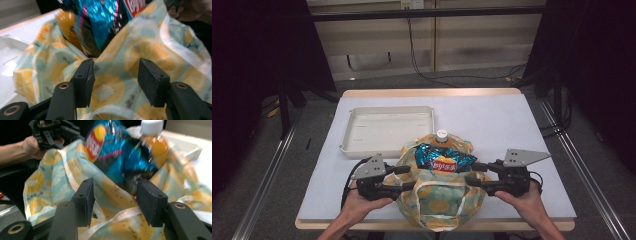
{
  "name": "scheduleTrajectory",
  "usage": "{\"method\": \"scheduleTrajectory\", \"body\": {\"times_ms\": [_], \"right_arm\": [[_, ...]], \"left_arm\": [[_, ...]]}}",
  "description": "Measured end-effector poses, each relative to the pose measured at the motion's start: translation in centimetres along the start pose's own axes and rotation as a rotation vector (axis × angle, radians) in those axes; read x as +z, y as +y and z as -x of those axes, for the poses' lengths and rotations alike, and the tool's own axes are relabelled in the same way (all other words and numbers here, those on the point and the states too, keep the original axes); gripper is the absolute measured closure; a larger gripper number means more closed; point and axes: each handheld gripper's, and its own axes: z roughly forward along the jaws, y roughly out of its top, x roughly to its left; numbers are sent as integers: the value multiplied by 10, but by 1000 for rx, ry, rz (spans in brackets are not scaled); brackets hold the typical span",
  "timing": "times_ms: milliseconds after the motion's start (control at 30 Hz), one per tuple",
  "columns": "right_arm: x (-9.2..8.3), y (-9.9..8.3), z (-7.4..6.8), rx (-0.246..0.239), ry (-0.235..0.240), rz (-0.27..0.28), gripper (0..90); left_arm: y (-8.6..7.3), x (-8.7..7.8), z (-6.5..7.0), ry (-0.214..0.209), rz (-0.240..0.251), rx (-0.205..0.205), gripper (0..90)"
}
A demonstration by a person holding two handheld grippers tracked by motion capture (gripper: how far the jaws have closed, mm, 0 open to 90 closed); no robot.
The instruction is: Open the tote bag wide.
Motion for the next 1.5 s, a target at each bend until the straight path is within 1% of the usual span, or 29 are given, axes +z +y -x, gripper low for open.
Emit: {"method": "scheduleTrajectory", "body": {"times_ms": [67,100,133,167,200,233,267,400,467,567,600,633,700,767,833,867,900,967,1000,1033,1100,1167,1200,1233,1267,1300,1400,1467,1500], "right_arm": [[5,-5,0,0,4,-33,515],[6,-7,0,0,7,-40,556],[6,-10,0,10,10,-46,594],[5,-11,1,23,6,-42,654],[3,-12,1,28,9,-35,704],[0,-13,1,24,8,-27,757],[-3,-13,0,23,6,-19,802],[-14,-10,-7,22,21,17,887],[-17,-9,-10,18,30,23,898],[-22,-7,-18,1,33,36,900],[-23,-7,-20,-2,36,43,900],[-23,-8,-21,1,40,44,900],[-22,-9,-22,-1,42,42,900],[-21,-11,-23,-5,47,38,900],[-20,-11,-24,-12,52,39,900],[-19,-11,-24,-10,53,40,900],[-18,-11,-24,-11,55,41,900],[-16,-10,-23,-14,57,39,900],[-15,-10,-23,-13,62,36,900],[-13,-10,-24,-17,62,34,900],[-12,-10,-24,-18,62,32,900],[-10,-9,-24,-18,64,30,900],[-10,-10,-24,-18,61,30,900],[-10,-10,-23,-12,63,31,900],[-11,-10,-22,-10,61,33,900],[-11,-9,-22,-10,61,34,900],[-12,-9,-24,-11,64,39,900],[-13,-8,-25,-16,62,43,900],[-14,-8,-26,-20,65,45,900]], "left_arm": [[-1,4,1,1,-16,13,478],[-2,5,1,-10,-27,18,529],[-3,4,2,-18,-27,14,589],[-4,3,1,-33,-36,21,697],[-4,2,1,-34,-35,22,764],[-4,1,1,-49,-32,20,834],[-4,-1,1,-50,-29,12,900],[10,-17,5,-53,26,35,900],[15,-24,8,-62,58,31,900],[19,-28,11,-56,92,35,900],[20,-27,10,-45,93,20,835],[21,-24,7,-54,98,8,720],[21,-15,3,-66,98,5,650],[21,-5,-2,-68,88,-17,512],[19,2,-3,-54,67,8,459],[18,4,-4,-54,56,2,396],[17,6,-4,-66,58,-10,396],[14,8,-4,-67,40,-8,390],[13,8,-5,-69,18,1,392],[12,9,-4,-64,13,4,416],[10,9,-5,-87,-6,18,568],[9,9,-5,-90,-16,27,701],[9,8,-6,-110,-17,22,743],[8,6,-6,-122,-16,24,830],[9,4,-5,-126,-12,23,882],[10,2,-5,-139,-3,18,896],[14,-6,0,-149,22,9,900],[17,-12,3,-156,49,13,900],[19,-15,4,-170,73,5,900]]}}
